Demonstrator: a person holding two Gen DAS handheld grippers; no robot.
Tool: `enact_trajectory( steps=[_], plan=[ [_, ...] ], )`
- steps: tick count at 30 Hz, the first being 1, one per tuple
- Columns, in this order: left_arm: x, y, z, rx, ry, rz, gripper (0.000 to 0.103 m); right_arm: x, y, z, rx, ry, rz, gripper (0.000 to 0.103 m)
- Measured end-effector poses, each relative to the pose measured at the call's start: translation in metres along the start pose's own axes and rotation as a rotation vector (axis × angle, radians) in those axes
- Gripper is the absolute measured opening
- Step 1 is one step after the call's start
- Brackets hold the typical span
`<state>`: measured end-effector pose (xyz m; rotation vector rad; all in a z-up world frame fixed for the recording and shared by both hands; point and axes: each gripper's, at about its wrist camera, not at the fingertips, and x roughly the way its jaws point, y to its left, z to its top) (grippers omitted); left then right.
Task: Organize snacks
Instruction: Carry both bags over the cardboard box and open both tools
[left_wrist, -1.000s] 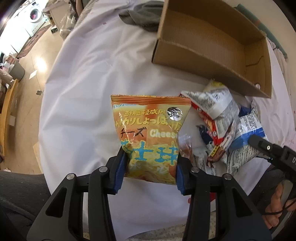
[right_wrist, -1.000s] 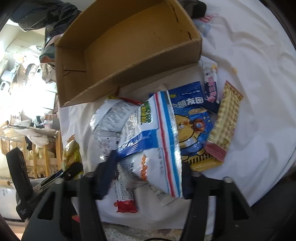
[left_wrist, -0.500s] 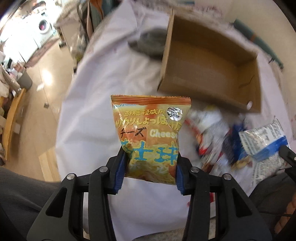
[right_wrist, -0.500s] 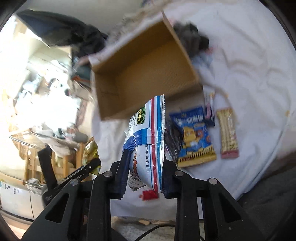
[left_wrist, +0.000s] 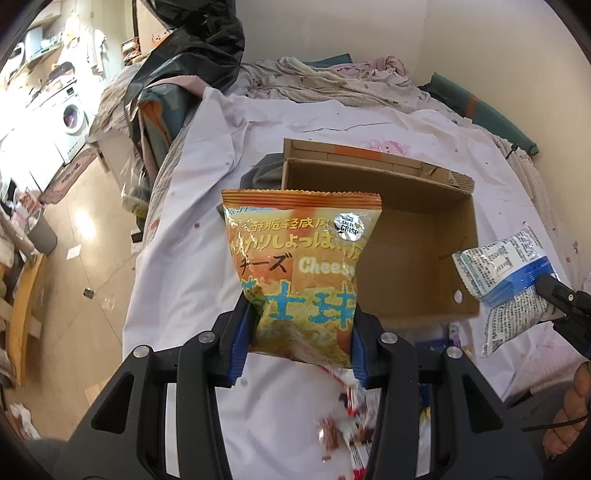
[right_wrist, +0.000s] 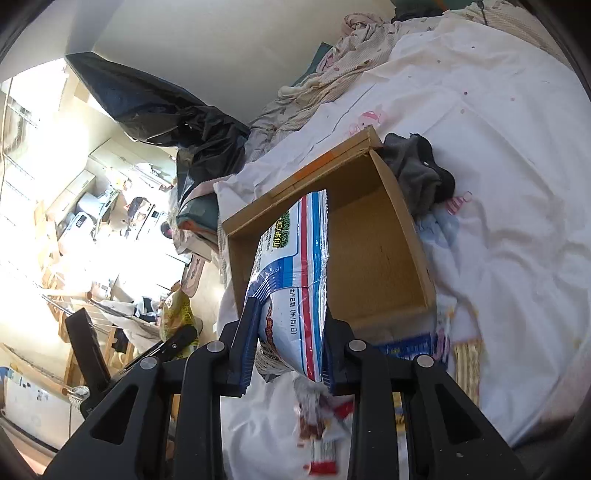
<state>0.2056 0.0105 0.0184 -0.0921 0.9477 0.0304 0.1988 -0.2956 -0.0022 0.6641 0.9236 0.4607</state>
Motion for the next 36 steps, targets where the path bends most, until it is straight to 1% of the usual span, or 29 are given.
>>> enact_trajectory(
  steps=[3, 10, 14, 17, 18, 21, 27, 30, 33, 36],
  plan=[
    [0.021, -0.008, 0.011, 0.020, 0.017, 0.003, 0.041, 0.020, -0.006, 0.011, 0.008, 0.017, -0.013, 0.030],
    [0.063, -0.022, 0.020, 0.055, 0.056, 0.023, 0.041, 0.069, -0.018, 0.027, -0.028, 0.062, -0.047, 0.030],
    [0.083, -0.026, 0.018, 0.063, 0.056, 0.023, 0.041, 0.089, -0.027, 0.025, -0.041, 0.083, -0.056, 0.030],
    [0.094, -0.030, 0.015, 0.089, 0.051, 0.038, 0.041, 0.102, -0.033, 0.020, -0.017, 0.115, -0.057, 0.030],
    [0.098, -0.031, 0.014, 0.093, 0.051, 0.041, 0.041, 0.105, -0.032, 0.019, -0.030, 0.123, -0.066, 0.030],
    [0.103, -0.033, 0.015, 0.097, 0.048, 0.048, 0.041, 0.112, -0.030, 0.018, -0.065, 0.135, -0.084, 0.030],
    [0.104, -0.038, 0.016, 0.115, 0.023, 0.063, 0.041, 0.124, -0.033, 0.017, -0.066, 0.152, -0.104, 0.030],
    [0.100, -0.040, 0.016, 0.125, 0.012, 0.046, 0.041, 0.128, -0.031, 0.017, -0.077, 0.153, -0.113, 0.031],
    [0.093, -0.044, 0.016, 0.139, -0.021, 0.044, 0.041, 0.129, -0.031, 0.018, -0.077, 0.152, -0.120, 0.031],
    [0.096, -0.047, 0.016, 0.157, -0.008, 0.016, 0.041, 0.131, -0.033, 0.018, -0.072, 0.155, -0.127, 0.031]
  ],
)
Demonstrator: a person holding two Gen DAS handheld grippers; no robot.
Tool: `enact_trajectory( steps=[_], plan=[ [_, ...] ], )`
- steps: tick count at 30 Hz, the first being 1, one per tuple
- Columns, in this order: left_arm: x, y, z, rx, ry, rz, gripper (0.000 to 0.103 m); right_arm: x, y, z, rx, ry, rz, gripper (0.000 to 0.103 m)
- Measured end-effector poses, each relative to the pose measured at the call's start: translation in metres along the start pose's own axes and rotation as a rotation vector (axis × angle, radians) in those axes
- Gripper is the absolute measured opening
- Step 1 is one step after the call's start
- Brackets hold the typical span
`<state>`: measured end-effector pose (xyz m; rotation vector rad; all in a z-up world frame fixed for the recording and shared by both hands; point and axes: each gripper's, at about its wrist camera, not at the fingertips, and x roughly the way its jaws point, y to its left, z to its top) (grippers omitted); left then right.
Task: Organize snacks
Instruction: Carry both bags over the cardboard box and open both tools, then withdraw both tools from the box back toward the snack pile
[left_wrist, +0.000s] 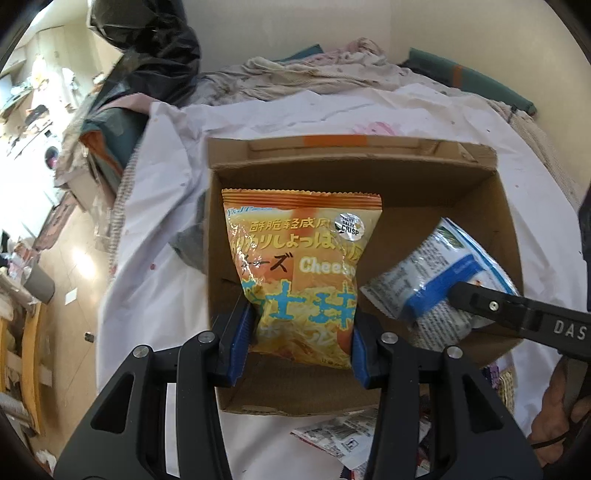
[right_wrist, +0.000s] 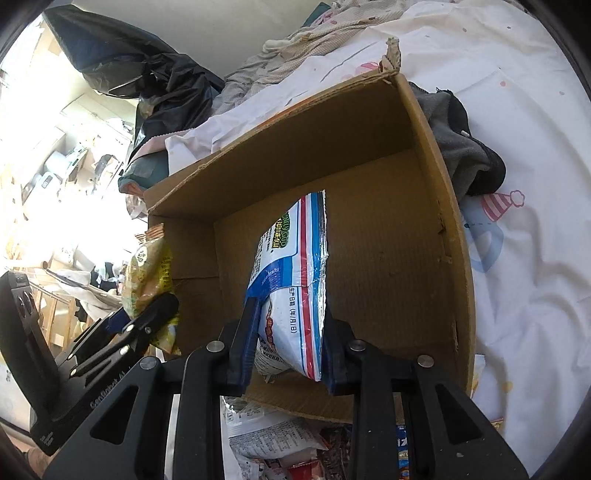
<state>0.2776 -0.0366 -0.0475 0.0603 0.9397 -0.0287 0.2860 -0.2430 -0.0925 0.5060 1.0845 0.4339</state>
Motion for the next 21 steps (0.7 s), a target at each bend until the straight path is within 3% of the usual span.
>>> enact_trajectory(
  steps=[6, 12, 14, 19, 21],
  plan=[
    [0.014, 0.000, -0.005, -0.019, 0.055, -0.019, 0.043, 0.005, 0.000, 0.001, 0.010, 0.015, -0.005, 0.031],
    [0.014, -0.003, -0.008, -0.008, 0.056, -0.025, 0.045, 0.006, 0.003, 0.001, -0.009, 0.010, -0.014, 0.033],
    [0.014, -0.004, -0.009, -0.007, 0.055, -0.033, 0.061, 0.006, 0.004, 0.000, -0.012, 0.006, -0.020, 0.033],
    [0.006, -0.006, -0.010, 0.003, 0.025, -0.039, 0.082, 0.003, 0.008, 0.001, -0.038, -0.010, -0.048, 0.035],
    [0.002, -0.006, -0.011, -0.003, 0.013, -0.055, 0.089, 0.001, 0.010, 0.002, -0.047, -0.021, -0.057, 0.041]
  ],
)
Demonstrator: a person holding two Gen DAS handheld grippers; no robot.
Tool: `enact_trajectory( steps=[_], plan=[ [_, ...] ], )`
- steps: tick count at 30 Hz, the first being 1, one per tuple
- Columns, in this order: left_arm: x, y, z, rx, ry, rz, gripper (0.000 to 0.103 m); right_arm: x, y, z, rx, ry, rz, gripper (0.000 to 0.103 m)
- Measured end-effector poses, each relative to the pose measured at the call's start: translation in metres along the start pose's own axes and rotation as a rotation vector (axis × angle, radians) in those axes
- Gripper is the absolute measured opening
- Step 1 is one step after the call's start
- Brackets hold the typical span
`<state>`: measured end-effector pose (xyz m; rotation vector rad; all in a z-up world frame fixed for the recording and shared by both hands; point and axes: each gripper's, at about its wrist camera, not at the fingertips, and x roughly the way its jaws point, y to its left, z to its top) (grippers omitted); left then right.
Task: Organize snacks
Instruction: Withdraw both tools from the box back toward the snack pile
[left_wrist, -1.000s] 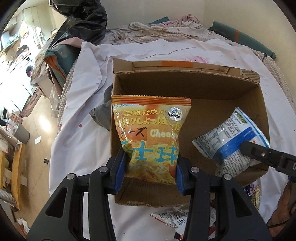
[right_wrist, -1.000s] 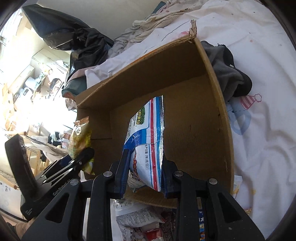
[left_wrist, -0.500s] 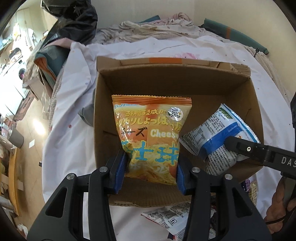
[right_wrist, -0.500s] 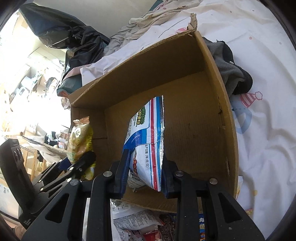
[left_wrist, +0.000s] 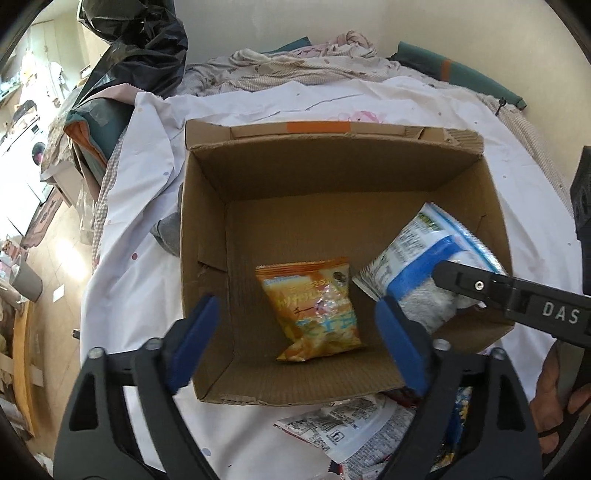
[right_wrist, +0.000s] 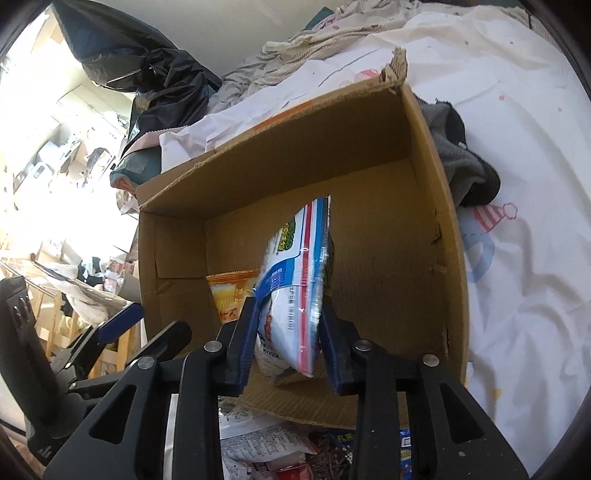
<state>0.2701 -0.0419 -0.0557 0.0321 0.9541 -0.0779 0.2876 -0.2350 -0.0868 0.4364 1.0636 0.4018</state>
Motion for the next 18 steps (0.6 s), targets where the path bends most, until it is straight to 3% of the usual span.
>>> enact_trajectory(
  steps=[1, 3, 6, 12, 18],
  plan=[
    [-0.001, 0.000, 0.000, -0.004, -0.004, -0.005, 0.090, -0.001, 0.001, 0.001, -0.001, -0.005, -0.005, 0.046],
    [-0.005, 0.001, 0.000, -0.011, -0.014, -0.016, 0.091, -0.006, 0.002, 0.001, -0.011, -0.034, -0.028, 0.067],
    [-0.008, 0.005, -0.001, -0.030, -0.021, -0.021, 0.091, -0.014, 0.009, 0.004, -0.051, -0.080, -0.072, 0.082],
    [-0.015, 0.021, -0.003, -0.111, -0.021, -0.051, 0.091, -0.029, 0.012, 0.005, -0.065, -0.128, -0.095, 0.092],
    [-0.033, 0.031, -0.010, -0.143, -0.044, -0.051, 0.101, -0.048, 0.011, -0.005, -0.057, -0.141, -0.114, 0.092]
  ],
)
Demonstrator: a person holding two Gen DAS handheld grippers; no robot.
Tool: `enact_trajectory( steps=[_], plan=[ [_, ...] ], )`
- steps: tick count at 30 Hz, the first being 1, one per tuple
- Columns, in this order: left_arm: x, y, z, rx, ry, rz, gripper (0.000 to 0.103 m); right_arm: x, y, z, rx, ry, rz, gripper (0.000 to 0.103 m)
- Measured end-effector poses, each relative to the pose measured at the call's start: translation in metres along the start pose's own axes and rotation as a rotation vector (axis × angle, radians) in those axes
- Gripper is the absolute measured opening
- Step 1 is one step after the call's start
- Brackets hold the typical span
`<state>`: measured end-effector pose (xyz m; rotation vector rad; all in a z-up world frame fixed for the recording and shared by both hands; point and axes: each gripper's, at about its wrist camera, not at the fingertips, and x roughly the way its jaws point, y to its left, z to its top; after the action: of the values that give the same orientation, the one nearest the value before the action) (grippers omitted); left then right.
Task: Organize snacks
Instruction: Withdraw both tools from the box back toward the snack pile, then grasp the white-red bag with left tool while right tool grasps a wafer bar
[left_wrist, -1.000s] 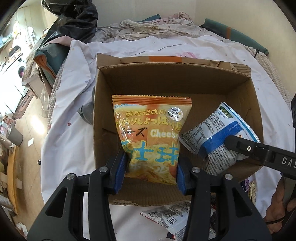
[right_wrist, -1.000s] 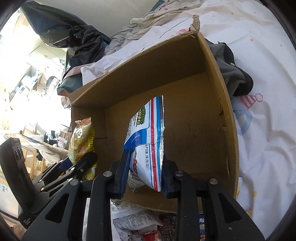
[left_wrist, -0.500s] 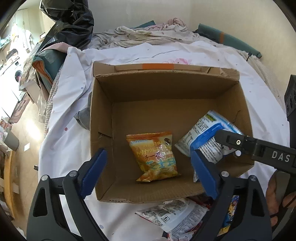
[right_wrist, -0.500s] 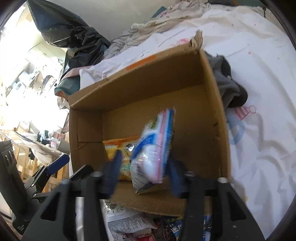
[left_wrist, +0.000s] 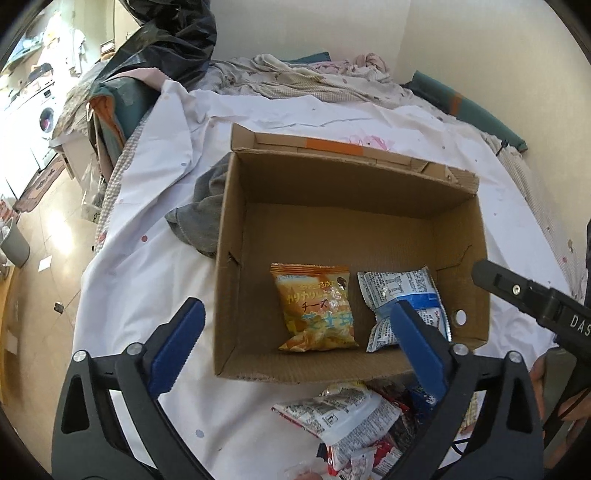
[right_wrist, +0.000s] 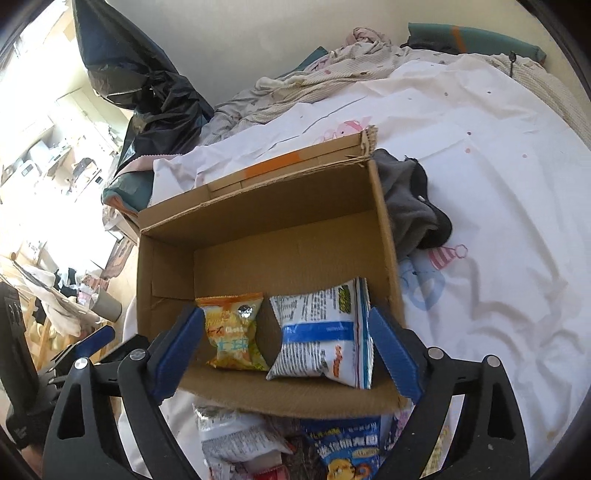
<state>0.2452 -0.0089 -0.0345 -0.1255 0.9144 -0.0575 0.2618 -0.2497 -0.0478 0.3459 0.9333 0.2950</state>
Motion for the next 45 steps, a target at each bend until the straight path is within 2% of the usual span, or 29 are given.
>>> enact_trajectory(
  steps=[8, 16, 20, 25, 27, 29, 34, 37, 40, 42, 43, 45],
  plan=[
    [-0.028, 0.008, -0.011, 0.005, -0.034, 0.029, 0.102, -0.033, -0.002, -0.020, -0.001, -0.009, -0.006, 0.092],
    [-0.038, 0.022, -0.032, -0.057, 0.015, 0.015, 0.102, -0.055, -0.017, -0.049, 0.053, 0.024, -0.020, 0.092],
    [-0.035, 0.026, -0.042, -0.115, 0.053, 0.006, 0.102, -0.061, -0.035, -0.062, 0.135, 0.046, -0.019, 0.092],
    [-0.014, 0.023, -0.061, -0.170, 0.145, -0.021, 0.102, -0.059, -0.053, -0.071, 0.192, 0.080, -0.044, 0.092],
    [0.002, 0.020, -0.067, -0.184, 0.203, -0.038, 0.102, -0.059, -0.058, -0.072, 0.200, 0.090, -0.058, 0.092],
    [0.026, 0.012, -0.075, -0.208, 0.293, -0.052, 0.102, -0.058, -0.061, -0.073, 0.205, 0.097, -0.071, 0.092],
    [0.070, -0.010, -0.084, -0.200, 0.426, -0.090, 0.102, -0.056, -0.064, -0.073, 0.213, 0.100, -0.086, 0.092],
    [0.085, -0.024, -0.089, -0.184, 0.464, -0.106, 0.102, -0.054, -0.063, -0.074, 0.203, 0.107, -0.098, 0.092],
    [0.088, -0.028, -0.090, -0.180, 0.438, -0.091, 0.101, -0.051, -0.064, -0.074, 0.210, 0.116, -0.094, 0.092],
    [0.090, -0.027, -0.092, -0.183, 0.455, -0.098, 0.086, -0.049, -0.063, -0.073, 0.209, 0.119, -0.093, 0.092],
    [0.092, -0.026, -0.092, -0.186, 0.472, -0.109, 0.072, -0.048, -0.063, -0.073, 0.207, 0.119, -0.093, 0.092],
    [0.090, -0.021, -0.092, -0.201, 0.477, -0.117, 0.062, -0.046, -0.061, -0.072, 0.202, 0.119, -0.091, 0.092]
  ],
)
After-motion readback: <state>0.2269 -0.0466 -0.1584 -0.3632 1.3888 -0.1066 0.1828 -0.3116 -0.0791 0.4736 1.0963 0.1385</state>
